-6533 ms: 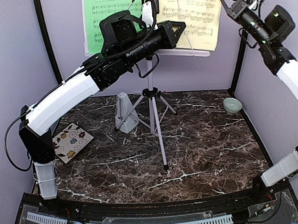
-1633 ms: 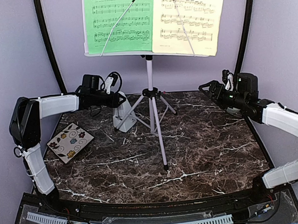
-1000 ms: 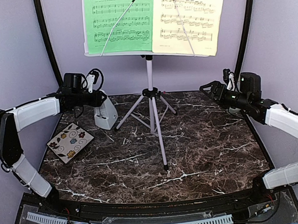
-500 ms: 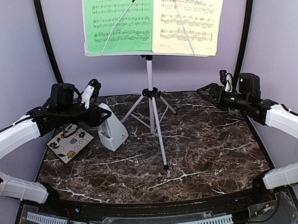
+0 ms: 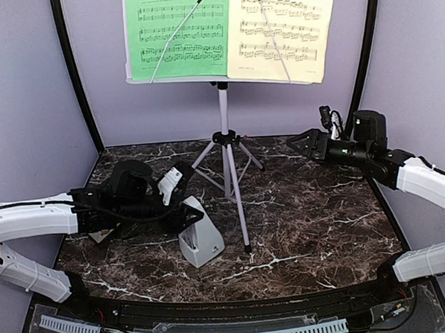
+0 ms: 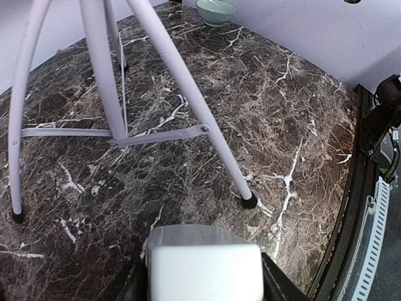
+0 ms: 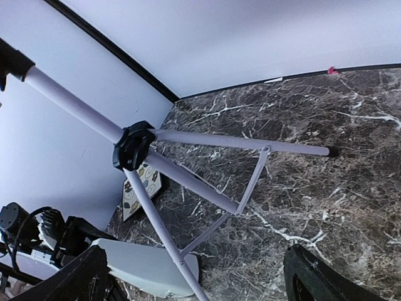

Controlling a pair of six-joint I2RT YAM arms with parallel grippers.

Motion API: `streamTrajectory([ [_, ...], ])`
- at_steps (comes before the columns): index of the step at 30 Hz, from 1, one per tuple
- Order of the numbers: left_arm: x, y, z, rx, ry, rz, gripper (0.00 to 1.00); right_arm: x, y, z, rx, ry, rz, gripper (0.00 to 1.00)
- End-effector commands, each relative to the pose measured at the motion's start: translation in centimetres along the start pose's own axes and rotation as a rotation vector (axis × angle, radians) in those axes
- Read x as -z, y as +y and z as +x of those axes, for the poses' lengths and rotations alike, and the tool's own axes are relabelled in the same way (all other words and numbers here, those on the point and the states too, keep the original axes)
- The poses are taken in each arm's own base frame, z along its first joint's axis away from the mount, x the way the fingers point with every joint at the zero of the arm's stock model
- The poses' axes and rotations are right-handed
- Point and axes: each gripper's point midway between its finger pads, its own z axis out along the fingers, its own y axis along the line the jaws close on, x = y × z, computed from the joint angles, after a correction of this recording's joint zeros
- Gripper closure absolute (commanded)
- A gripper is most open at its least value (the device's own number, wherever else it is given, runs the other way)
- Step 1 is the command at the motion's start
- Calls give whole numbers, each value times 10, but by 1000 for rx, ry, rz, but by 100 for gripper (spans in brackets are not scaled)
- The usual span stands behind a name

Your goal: Set up the instrument practice props

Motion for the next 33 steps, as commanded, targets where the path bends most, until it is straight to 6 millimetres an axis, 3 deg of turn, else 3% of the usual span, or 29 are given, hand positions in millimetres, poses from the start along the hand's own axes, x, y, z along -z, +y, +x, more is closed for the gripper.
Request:
streamTrajectory([
  [1, -8, -16, -48, -61, -167, -7, 74, -3, 31, 2, 52, 8, -100, 2],
  [7, -26, -30, -50, -129, -162, 15, 73, -16, 53, 15, 85, 58, -128, 4],
  [10, -28, -35, -51, -139, -167, 33, 65, -25, 65, 23, 114, 95, -137, 5],
  [14, -23, -37, -52, -140, -180, 44, 40, -36, 82, 33, 158, 134, -147, 5],
  [19, -12, -37, -42, -110, -157, 56, 23, -49, 96, 52, 184, 205, -160, 6],
  [21, -3, -38, -35, -107, -164, 65, 10, -54, 100, 63, 198, 241, -159, 6],
  [27, 9, -33, -8, -90, -141, 66, 10, -71, 120, 92, 237, 325, -179, 8],
  [33, -4, -35, 16, -57, -101, 99, 15, -92, 133, 113, 250, 401, -186, 10],
])
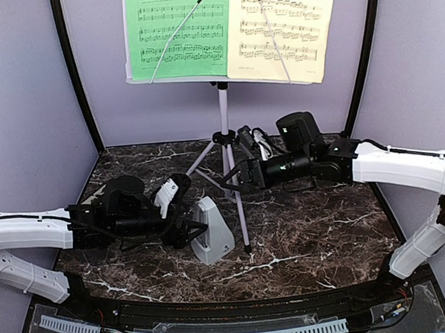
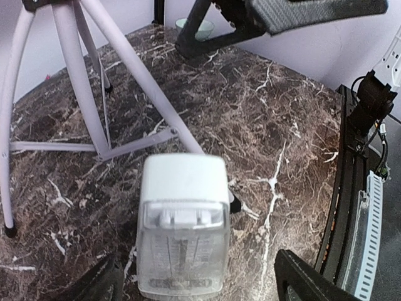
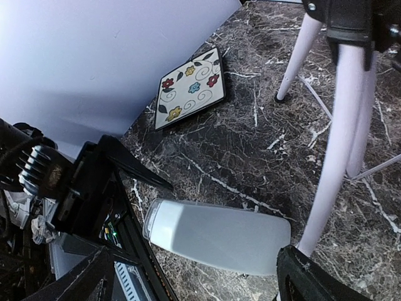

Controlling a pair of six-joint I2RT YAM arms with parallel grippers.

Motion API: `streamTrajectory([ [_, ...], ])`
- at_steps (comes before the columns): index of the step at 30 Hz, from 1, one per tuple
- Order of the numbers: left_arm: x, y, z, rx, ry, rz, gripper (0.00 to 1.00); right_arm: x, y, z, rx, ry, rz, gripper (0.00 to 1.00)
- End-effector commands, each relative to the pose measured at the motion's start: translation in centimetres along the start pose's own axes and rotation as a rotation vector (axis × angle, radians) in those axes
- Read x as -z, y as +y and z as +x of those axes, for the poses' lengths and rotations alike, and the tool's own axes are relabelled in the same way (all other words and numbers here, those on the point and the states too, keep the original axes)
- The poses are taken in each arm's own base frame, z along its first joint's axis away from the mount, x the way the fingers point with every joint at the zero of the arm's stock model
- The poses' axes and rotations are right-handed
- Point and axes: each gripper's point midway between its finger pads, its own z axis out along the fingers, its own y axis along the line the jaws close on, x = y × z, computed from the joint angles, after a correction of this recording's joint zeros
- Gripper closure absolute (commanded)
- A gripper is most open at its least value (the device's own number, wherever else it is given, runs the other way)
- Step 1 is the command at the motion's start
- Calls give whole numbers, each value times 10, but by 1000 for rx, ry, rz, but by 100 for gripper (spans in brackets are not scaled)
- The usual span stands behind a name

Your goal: Set up the instrument practice props

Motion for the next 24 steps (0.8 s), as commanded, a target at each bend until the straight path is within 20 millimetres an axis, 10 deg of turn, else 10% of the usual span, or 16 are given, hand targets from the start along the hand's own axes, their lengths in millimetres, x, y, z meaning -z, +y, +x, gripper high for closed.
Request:
streamTrajectory([
  [1, -7, -4, 11, 32, 6, 27, 16, -15, 11, -5, 35, 19, -6, 10],
  [24, -15, 0, -5, -72, -28, 41, 39, -63, 3, 21, 6, 198, -19, 23],
])
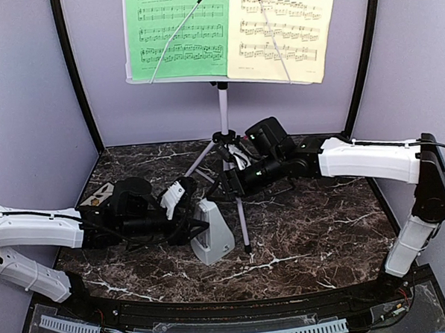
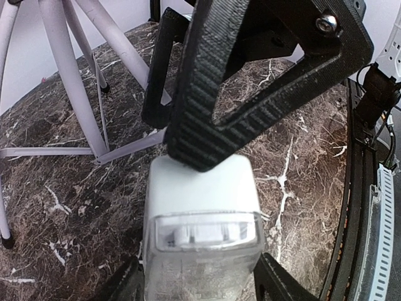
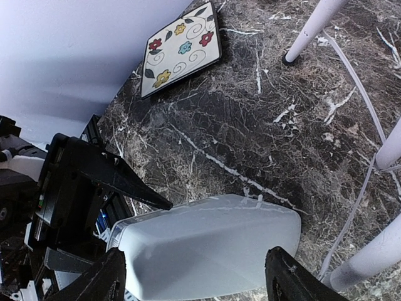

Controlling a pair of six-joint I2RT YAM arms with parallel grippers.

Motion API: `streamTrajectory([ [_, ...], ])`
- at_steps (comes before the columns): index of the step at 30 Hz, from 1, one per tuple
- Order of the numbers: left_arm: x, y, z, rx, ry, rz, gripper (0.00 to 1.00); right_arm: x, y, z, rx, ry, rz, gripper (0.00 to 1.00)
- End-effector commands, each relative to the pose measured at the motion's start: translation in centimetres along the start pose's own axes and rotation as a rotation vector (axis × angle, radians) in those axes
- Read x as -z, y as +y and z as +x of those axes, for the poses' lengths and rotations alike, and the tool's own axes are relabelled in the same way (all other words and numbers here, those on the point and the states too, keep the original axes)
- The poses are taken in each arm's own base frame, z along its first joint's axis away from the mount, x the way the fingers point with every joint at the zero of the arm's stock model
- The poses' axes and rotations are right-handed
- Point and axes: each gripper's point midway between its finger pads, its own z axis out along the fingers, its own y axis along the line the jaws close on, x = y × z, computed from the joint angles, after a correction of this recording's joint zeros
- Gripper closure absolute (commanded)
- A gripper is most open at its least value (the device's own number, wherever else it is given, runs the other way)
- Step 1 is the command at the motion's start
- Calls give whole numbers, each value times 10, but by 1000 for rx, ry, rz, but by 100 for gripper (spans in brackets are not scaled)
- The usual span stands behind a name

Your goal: Set up the instrument practice props

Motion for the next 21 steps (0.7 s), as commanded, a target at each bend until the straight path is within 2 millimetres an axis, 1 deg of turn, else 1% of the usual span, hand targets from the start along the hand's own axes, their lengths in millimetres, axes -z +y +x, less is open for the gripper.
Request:
streamTrajectory([
  [1, 5, -5, -24, -38, -53, 25, 39, -6, 10, -1, 24, 11, -32, 23],
  [6, 4, 0, -32, -43, -60, 5, 39, -8, 8, 3, 26, 23, -30, 24],
  [11, 4, 1, -40, -43, -72, 5, 40, -13, 0, 12, 23, 42, -15, 24],
  [14, 6, 0, -43, -47, -78, 8, 42, -15, -5, 18, 32, 54, -1, 24],
  [19, 8, 2, -40, -48, -68, 1, 48, -18, -16, 28, 35, 80, 35, 24],
  [21, 9, 1, -35, -46, -54, 5, 51, -20, -22, 33, 35, 98, 61, 24],
])
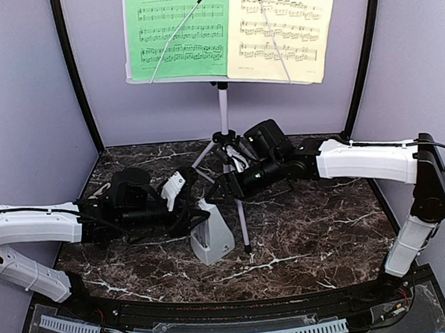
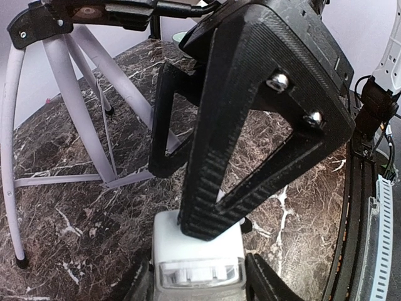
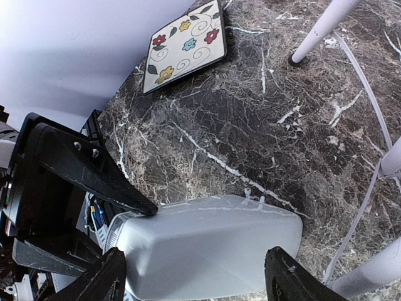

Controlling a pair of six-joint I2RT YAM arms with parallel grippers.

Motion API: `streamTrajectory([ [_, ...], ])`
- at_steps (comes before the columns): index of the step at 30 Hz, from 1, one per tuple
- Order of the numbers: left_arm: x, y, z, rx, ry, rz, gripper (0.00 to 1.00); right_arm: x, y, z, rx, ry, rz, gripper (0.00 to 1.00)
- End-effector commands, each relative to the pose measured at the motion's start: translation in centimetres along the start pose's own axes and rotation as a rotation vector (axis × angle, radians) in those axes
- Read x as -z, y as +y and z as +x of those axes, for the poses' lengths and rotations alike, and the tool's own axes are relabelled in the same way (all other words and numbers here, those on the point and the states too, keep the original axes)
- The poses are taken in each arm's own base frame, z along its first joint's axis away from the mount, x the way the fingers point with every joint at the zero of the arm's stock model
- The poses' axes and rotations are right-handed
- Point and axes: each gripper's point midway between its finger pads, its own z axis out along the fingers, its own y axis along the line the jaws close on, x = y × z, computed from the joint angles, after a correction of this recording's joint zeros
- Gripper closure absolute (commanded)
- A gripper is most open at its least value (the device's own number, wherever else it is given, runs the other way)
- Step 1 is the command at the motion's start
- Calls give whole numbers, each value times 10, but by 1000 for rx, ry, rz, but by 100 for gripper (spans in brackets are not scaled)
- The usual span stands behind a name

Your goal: Set up the instrument practice props

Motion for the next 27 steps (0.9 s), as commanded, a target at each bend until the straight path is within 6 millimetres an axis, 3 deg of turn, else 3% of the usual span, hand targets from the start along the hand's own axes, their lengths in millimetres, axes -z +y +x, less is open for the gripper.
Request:
streamTrajectory([
  [1, 7, -1, -7, -12, -6, 12, 52, -14, -24, 31, 5, 93, 86, 24],
  [12, 15, -3, 3, -20, 6, 20, 65, -19, -54, 65, 17, 188, 179, 25],
  [17, 12, -4, 8, -29, 21, 27, 68, -20, -60, 70, 19, 202, 192, 25],
  [22, 6, 1, 5, -34, 20, 1, 66, -19, -50, 59, 43, 182, 159, 25],
  [27, -7, 7, -3, 13, 7, -24, 63, -7, -16, 21, 85, 91, 68, 19],
])
